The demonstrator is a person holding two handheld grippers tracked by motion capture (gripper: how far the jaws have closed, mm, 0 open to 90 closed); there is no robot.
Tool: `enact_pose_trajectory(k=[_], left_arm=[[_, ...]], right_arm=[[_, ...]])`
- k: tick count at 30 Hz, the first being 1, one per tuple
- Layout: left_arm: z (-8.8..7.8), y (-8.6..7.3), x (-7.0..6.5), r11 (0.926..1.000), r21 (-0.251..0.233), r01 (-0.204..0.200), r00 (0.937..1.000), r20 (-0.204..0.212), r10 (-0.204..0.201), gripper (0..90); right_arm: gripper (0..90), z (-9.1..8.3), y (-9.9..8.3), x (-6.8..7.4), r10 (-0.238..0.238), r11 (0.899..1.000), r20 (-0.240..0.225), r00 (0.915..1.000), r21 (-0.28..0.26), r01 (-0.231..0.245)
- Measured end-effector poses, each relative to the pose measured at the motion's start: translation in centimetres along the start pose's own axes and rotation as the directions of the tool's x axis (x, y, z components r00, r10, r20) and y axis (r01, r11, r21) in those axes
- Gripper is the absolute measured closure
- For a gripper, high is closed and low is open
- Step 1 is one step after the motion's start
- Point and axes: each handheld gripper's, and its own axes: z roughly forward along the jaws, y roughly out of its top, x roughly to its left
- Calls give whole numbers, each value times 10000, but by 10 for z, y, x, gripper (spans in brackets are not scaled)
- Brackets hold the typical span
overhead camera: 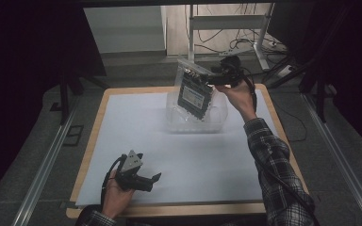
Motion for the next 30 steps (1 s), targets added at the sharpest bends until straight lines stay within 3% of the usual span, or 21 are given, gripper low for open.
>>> enact_pose_trajectory(k=[6, 17, 30], left_arm=[[0, 0, 0, 10000, -3, 67, 10000, 42, -67, 8], [0, 0, 0, 10000, -47, -7, 10000, 53, 7, 5], [1, 0, -2, 9999, -3, -132, 9999, -42, 132, 3]], right_arm=[[294, -6, -1, 4, -279, 9996, 138, 9995, 96, 278], [207, -23, -5, 12, -662, 9978, -53, 9978, -23, 662], [149, -43, -16, 16, -459, 9989, -187, 9988, -60, 458]])
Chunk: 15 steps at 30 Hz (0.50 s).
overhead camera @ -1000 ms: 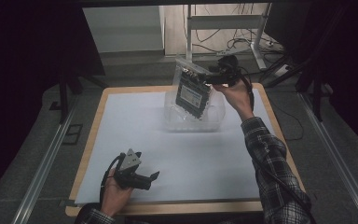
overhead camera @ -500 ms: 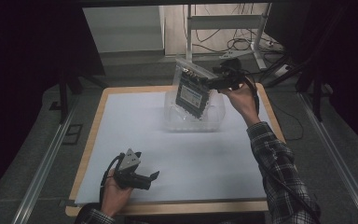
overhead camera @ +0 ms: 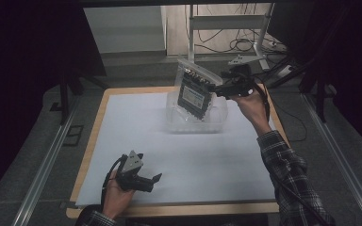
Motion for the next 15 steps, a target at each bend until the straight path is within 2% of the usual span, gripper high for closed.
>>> enact_pose_trajectory(k=[7, 15], left_arm=[[0, 0, 0, 10000, -16, -71, 10000, -46, 71, 3], [0, 0, -1, 9999, 11, -119, 9999, -76, 119, 3]], right_arm=[[122, -7, -13, 5, 27, 9998, -192, 9998, 210, -23], [115, -13, -28, 15, 18, 9998, -216, 9998, 210, -13]])
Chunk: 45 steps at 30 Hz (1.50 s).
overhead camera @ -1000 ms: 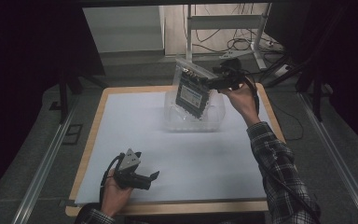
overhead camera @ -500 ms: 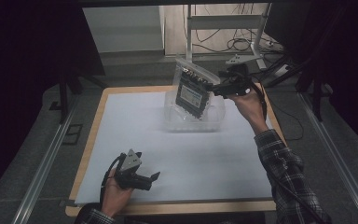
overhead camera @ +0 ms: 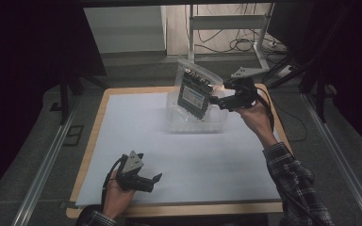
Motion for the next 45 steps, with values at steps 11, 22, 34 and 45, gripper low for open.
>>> enact_pose_trajectory(k=[11, 22, 34, 45], left_arm=[[1, 0, -1, 10000, 3, 7, 10000, -15, -7, 3], [1, 0, -1, 10000, 46, -7, 10000, -30, 7, 3], [1, -1, -1, 10000, 87, -47, 10000, -64, 48, 3], [0, -1, -1, 10000, 55, -67, 10000, -38, 68, 3]], right_arm=[[109, -6, -21, 9, -98, 9999, 119, 9999, 103, 96], [108, -9, -38, 18, -222, 9997, 225, 9995, 94, 220], [94, -13, -61, 24, 62, 9999, 336, 9994, 98, -65], [74, -17, -75, 27, 16, 9995, 339, 9994, 314, -27]])
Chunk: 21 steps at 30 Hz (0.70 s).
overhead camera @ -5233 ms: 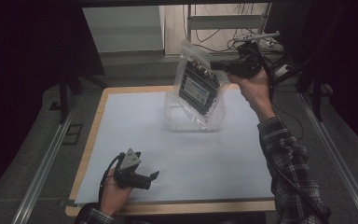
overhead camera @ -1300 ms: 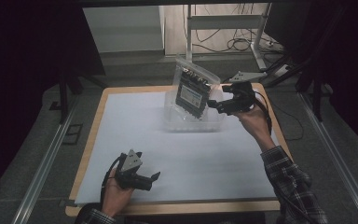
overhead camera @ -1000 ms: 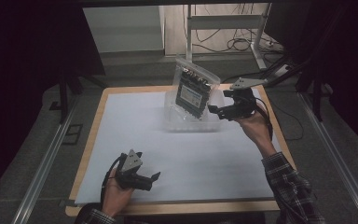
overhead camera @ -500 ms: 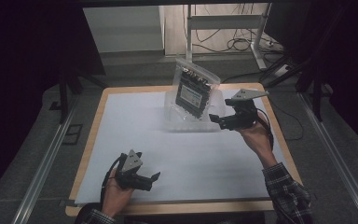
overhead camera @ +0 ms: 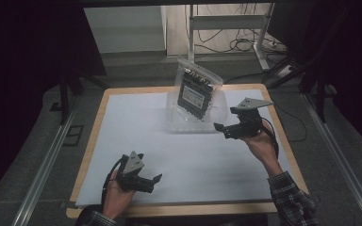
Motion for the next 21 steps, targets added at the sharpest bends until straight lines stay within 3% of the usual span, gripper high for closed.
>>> enact_pose_trajectory(k=[21], left_arm=[[-2, -1, 2, 10000, -88, 33, 10000, -38, -34, 5]], right_arm=[[58, -21, -15, 14, -77, 9999, -185, 9998, -77, 75]])
